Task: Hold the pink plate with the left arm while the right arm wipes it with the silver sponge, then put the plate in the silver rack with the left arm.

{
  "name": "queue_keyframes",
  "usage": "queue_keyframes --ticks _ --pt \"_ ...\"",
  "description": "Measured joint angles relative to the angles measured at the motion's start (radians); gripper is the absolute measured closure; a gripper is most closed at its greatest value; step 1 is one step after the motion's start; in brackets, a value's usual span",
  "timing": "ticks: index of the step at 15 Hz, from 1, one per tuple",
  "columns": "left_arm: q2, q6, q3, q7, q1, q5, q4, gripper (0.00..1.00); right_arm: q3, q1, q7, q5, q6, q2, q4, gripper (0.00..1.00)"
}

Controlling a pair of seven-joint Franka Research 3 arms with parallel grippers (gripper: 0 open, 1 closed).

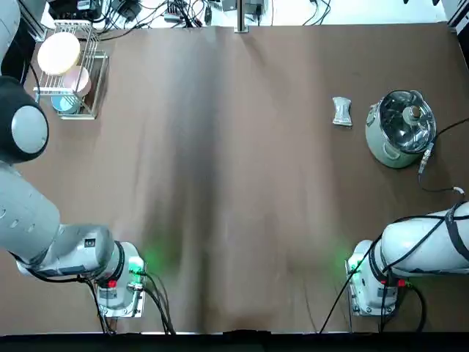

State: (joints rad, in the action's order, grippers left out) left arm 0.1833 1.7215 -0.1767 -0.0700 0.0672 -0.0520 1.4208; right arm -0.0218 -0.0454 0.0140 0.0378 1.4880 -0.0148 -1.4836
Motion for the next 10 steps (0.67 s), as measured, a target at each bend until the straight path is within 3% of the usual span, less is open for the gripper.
queue_keyframes --ticks 10 --pt "0.0 0.0 0.005 0.01 0.012 0.0 0.015 0.0 0.0 0.0 0.0 0.0 0.001 0.0 0.0 0.0"
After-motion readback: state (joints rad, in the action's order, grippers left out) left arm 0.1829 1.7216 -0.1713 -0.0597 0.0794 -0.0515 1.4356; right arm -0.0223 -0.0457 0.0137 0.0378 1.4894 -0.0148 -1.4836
